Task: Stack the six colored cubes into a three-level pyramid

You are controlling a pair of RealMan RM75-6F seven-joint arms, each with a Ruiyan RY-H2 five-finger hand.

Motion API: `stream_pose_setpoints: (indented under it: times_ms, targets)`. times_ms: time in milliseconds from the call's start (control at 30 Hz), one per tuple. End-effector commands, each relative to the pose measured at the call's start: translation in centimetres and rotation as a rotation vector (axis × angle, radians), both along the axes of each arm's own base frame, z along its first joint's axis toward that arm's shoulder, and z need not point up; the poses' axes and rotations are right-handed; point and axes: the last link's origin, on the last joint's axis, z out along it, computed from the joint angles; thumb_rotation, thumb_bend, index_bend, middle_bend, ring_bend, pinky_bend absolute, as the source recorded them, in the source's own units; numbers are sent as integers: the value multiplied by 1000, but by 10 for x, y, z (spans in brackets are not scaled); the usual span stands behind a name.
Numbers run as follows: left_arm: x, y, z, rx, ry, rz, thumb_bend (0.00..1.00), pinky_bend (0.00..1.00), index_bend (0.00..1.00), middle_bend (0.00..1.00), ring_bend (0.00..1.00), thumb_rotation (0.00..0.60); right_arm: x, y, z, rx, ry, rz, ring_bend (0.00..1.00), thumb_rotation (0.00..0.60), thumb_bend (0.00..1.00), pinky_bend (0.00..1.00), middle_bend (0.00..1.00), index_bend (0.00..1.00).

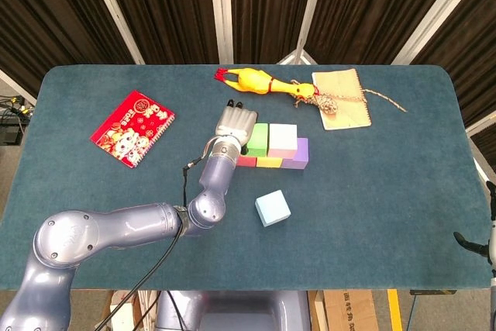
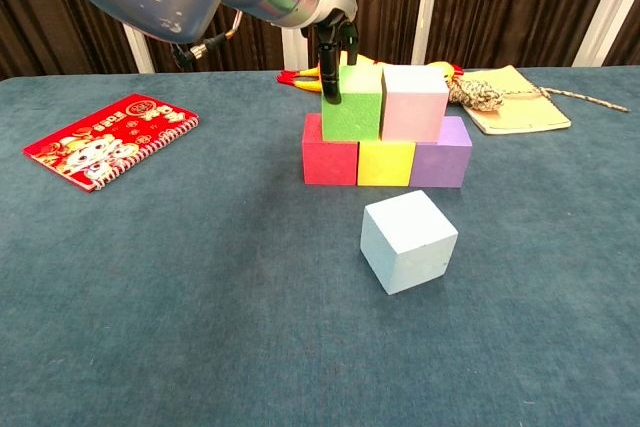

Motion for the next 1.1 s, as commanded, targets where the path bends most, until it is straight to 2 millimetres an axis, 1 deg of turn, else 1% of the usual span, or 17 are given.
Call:
stream_pose_setpoints:
  times_ms: [33,167,300,500,800,967,1100]
  targets:
    - [0,0,0,0,-2,1,298,50,302,268,88,600,0,0,0,1,0,-1,0,600,154,0,67,89]
    - [0,0,0,0,-3,2,293,50,290,265,88,600,0,0,0,-1,-1,-1,0,600,154,0,67,89]
    - [0,0,0,0,-3,2,258,50,255,249,88,600,0,0,0,-1,-1,-1,0,600,155,0,67,89]
    - [0,-1,0,-3,-1,3,255,48,191,189,78,600,0,0,1,-2,-1,-1,0,600,155,0,67,90]
    - [1,-3,2,-16,15,8,254,29,107,96,28,600,0,0,1,-2,-1,-4,0,600,154,0,67,90]
    - [2,-5,9,-25,20,11,254,28,62,71,19,600,0,1,1,-3,1,-5,0,600,155,0,67,89]
    - [1,-7,24,-28,-1,-1,254,29,61,72,19,600,-1,1,1,-3,-1,-3,0,600,155,0,67,89]
